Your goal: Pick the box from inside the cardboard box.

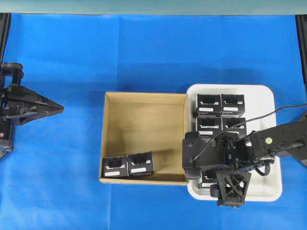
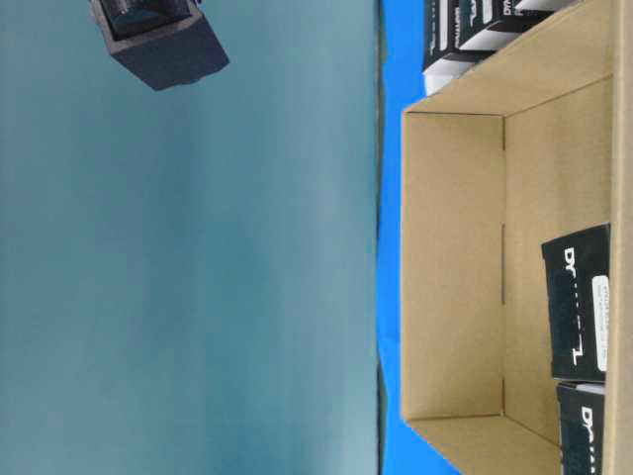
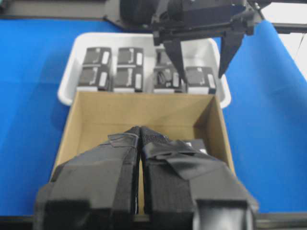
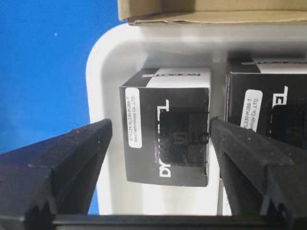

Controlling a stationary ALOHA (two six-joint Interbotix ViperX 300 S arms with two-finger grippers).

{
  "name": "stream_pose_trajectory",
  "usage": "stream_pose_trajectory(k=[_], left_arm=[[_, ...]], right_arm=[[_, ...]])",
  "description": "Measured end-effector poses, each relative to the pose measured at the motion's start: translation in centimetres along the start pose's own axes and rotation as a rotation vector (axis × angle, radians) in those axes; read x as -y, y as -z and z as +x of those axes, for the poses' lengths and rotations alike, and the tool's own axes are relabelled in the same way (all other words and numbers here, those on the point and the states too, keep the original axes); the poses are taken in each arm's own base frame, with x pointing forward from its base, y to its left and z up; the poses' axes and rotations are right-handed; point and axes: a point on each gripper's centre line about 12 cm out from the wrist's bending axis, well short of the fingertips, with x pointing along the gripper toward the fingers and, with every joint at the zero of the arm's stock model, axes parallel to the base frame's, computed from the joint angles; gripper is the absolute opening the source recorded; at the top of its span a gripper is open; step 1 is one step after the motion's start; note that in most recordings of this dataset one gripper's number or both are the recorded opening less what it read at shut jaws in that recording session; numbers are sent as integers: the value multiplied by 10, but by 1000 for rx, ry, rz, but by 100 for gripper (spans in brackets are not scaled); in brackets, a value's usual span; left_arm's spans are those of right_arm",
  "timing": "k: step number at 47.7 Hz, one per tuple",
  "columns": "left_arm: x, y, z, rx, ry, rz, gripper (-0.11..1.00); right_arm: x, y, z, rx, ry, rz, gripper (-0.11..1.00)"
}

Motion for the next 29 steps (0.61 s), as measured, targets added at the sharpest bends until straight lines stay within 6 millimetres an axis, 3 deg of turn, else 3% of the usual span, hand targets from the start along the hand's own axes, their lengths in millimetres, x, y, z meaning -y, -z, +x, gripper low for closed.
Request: stream_pose_trajectory(k=[29], left_arm=[[0,0,0,0,0,0,-2]], right_arm=[[-2,-6,-3,21,-5,2,89]])
